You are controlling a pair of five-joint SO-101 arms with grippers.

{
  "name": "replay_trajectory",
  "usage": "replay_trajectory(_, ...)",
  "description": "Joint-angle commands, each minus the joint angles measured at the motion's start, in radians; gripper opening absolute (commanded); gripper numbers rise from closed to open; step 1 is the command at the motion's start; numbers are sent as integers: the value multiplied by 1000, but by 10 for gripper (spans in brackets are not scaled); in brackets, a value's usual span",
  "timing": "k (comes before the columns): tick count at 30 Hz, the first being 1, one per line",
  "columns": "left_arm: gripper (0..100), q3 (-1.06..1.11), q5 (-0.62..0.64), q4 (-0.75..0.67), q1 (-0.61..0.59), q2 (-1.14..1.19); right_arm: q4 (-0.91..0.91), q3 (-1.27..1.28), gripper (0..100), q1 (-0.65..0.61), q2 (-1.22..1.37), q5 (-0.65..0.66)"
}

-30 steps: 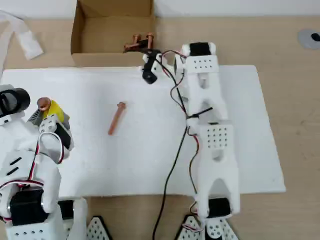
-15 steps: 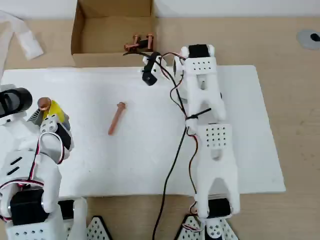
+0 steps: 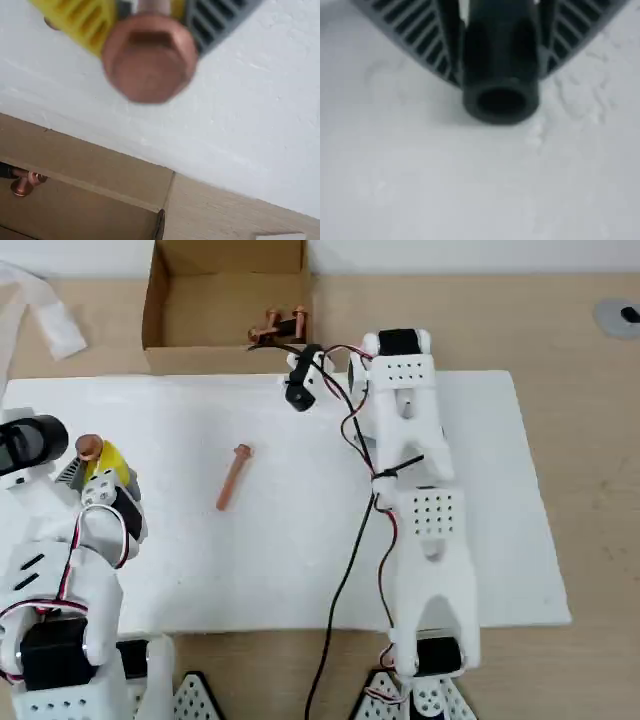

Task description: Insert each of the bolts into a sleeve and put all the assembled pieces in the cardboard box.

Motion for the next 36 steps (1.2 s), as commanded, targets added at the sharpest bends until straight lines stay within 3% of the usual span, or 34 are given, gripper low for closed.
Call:
replay_trajectory(1, 9, -17, -12, -26, -15, -13, 20, 50, 26, 2, 15, 8)
replay_trajectory(8, 9, -28, -12, -25, -15, -13, 20, 44, 9, -1, -90, -103)
replay_trajectory(17, 9, -83, -55, -26, -6, -15, 21, 110, 10, -48, -542, -292)
replay_trajectory(25, 10, -91, -55, -20, 31, -15, 20, 423, 10, -168, -1079, -695)
replay_trajectory(33, 7, -89, -55, -23, 46, -97, 9, 748, 10, -292, -1598, -818)
replay_trajectory(36, 7, -66, -55, -26, 123, -150, -26, 898, 10, -291, -1761, -845)
